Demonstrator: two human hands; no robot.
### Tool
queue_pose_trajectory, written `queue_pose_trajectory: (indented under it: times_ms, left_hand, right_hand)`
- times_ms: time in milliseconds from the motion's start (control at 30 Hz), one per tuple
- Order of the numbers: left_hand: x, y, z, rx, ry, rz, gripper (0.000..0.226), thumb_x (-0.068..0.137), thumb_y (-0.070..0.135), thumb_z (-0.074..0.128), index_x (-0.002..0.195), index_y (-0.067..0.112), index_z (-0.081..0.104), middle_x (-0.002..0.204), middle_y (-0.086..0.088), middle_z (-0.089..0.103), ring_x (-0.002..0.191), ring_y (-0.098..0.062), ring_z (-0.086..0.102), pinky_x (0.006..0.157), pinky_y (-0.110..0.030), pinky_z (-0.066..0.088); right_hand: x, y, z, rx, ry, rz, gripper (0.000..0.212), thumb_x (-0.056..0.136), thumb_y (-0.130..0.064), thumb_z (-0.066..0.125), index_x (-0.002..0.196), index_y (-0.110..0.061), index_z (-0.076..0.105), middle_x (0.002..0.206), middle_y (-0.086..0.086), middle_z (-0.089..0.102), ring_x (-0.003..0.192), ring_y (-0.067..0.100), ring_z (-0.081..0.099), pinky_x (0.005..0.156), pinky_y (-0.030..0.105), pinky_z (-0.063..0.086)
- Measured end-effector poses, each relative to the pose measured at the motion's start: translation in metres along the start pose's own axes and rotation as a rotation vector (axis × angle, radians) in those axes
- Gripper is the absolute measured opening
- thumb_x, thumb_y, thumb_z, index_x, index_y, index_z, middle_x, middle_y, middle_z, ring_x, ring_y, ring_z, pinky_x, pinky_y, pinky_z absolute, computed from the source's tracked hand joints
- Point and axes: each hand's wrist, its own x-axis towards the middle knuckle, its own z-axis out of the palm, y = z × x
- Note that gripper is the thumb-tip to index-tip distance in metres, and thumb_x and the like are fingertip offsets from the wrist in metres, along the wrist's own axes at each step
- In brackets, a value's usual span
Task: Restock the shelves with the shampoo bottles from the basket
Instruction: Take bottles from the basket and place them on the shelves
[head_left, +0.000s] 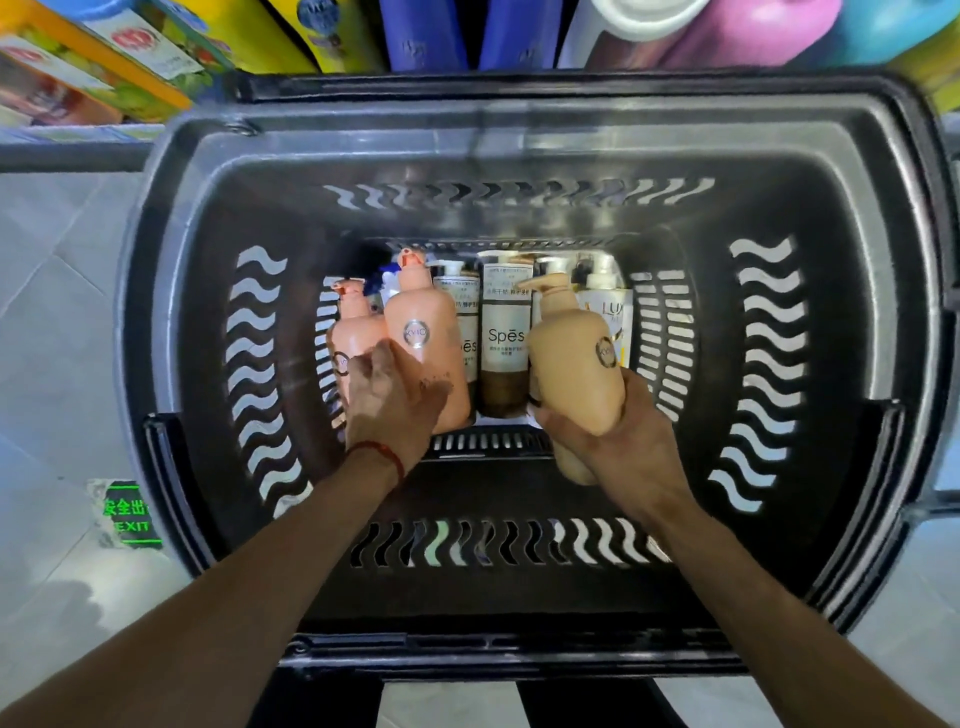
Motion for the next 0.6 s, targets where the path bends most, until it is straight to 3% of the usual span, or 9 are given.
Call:
queue_pose_trajectory:
  times_ms: [100, 333, 467, 600]
  left_hand:
    - [-0.001, -0.002, 0.006, 0.013, 0.048, 0.028, 0.084, 0.088, 0.039, 0.075, 0.153, 0.009, 0.031, 0.142, -0.016, 0.043, 0.126, -0.034, 0.047, 0.105, -0.042, 0.041]
    - [0.004, 0.015, 0.022, 0.065, 0.2, -0.073, 0.104, 0.058, 0.06, 0.09, 0.13, 0.003, 0.041, 0.129, -0.016, 0.047, 0.118, -0.032, 0.048, 0.1, -0.041, 0.039]
    - [0.013, 0.023, 0.025, 0.06, 0.199, -0.172, 0.108, 0.06, 0.058, 0.09, 0.137, 0.005, 0.036, 0.138, -0.019, 0.04, 0.125, -0.034, 0.042, 0.111, -0.042, 0.034]
    - [0.02, 0.02, 0.022, 0.031, 0.13, -0.213, 0.103, 0.067, 0.057, 0.085, 0.143, 0.01, 0.034, 0.139, -0.017, 0.038, 0.126, -0.033, 0.041, 0.108, -0.043, 0.037]
  right_hand:
    - [0.003, 0.001, -0.004, -0.067, 0.042, -0.029, 0.099, 0.063, -0.071, 0.084, 0.142, -0.025, 0.045, 0.113, -0.017, 0.056, 0.103, 0.011, 0.058, 0.082, 0.03, 0.052]
    - [0.009, 0.001, -0.008, -0.063, -0.009, -0.025, 0.099, 0.064, -0.062, 0.09, 0.141, -0.024, 0.042, 0.106, -0.027, 0.049, 0.095, 0.001, 0.054, 0.084, 0.027, 0.048]
    - [0.008, -0.003, -0.005, -0.018, -0.045, 0.003, 0.091, 0.066, -0.063, 0.088, 0.136, -0.025, 0.043, 0.111, -0.02, 0.055, 0.101, 0.008, 0.06, 0.087, 0.034, 0.052]
    - [-0.002, -0.009, -0.002, 0.089, -0.087, 0.022, 0.095, 0.056, -0.078, 0.08, 0.131, -0.036, 0.04, 0.115, -0.022, 0.055, 0.104, 0.0, 0.058, 0.083, 0.026, 0.049]
